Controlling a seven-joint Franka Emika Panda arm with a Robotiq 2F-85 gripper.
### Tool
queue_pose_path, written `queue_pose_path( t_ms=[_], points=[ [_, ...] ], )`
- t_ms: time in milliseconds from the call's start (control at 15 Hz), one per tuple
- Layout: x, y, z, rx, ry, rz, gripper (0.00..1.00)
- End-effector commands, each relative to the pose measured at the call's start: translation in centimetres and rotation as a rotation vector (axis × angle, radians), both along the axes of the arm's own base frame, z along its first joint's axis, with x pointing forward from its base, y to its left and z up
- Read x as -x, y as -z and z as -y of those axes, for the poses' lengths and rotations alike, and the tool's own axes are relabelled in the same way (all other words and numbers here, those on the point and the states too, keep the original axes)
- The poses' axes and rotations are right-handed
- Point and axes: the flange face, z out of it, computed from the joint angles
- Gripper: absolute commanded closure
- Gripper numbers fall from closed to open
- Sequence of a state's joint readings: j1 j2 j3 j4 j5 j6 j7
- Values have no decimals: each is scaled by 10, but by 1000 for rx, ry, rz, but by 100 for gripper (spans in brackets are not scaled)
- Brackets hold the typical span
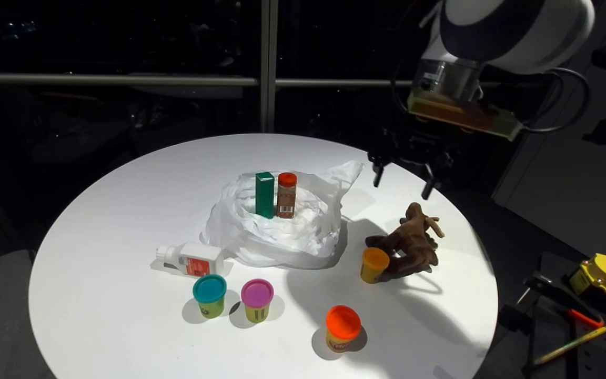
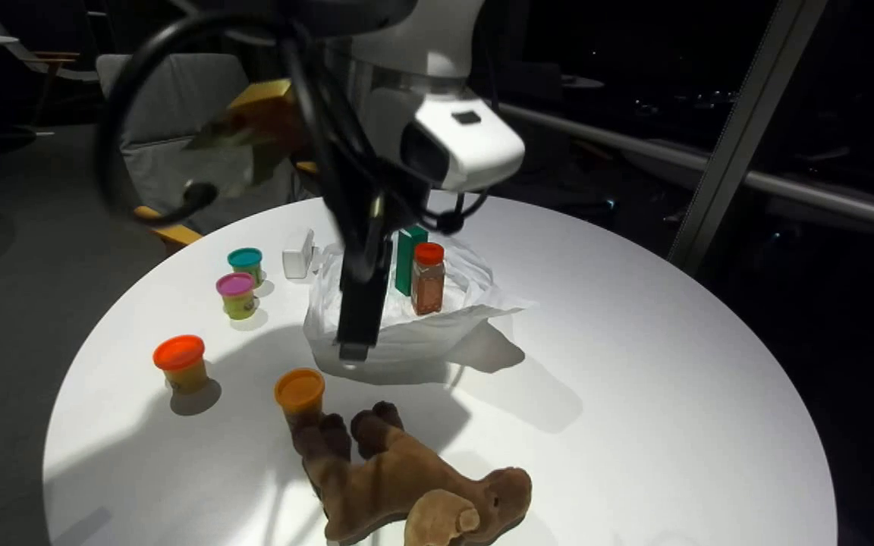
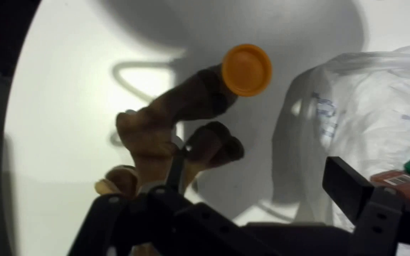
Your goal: Put the things on the table into the plastic bag
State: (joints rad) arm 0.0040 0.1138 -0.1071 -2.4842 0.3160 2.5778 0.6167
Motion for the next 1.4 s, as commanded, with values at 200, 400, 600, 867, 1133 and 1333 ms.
queue_pose_path(
  t_ms=[200, 400, 600, 867, 1133, 1333],
  points=[
    [98, 36, 27, -64, 86, -19, 0],
    [96, 38, 33, -63, 102, 34, 0],
    [82, 48, 38, -68, 110, 39, 0],
    [64, 71, 44, -65, 114, -13, 0],
    [43, 90, 53, -39, 119, -36, 0],
    [33, 101, 64, -21, 126, -61, 0]
  ],
)
